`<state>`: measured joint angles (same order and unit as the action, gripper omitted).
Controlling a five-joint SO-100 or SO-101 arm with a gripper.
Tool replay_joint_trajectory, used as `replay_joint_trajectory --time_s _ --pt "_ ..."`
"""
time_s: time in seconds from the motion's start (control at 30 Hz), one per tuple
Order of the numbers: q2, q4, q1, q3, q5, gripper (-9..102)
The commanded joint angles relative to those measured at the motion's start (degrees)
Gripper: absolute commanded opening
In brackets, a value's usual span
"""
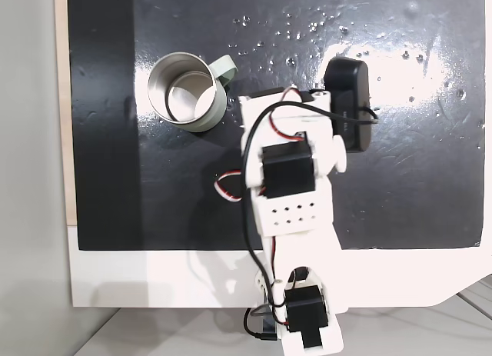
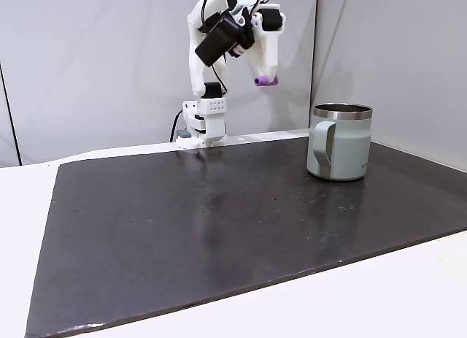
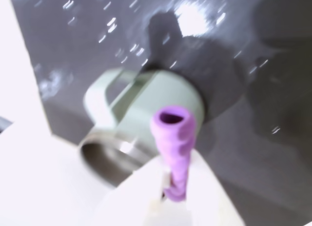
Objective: Grasp a pengrip and put it in the cup.
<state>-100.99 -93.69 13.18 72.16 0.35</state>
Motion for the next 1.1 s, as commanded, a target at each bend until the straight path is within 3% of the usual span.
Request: replay_joint_trajectory --time_s 0.0,0.57,1.07 --pt "-2.46 -0.44 2.46 -7.12 4.75 0" --pt "20.04 -3.08 12.92 -33.22 13.62 0" --pt "26.89 -3.34 16.96 -37.53 13.8 1"
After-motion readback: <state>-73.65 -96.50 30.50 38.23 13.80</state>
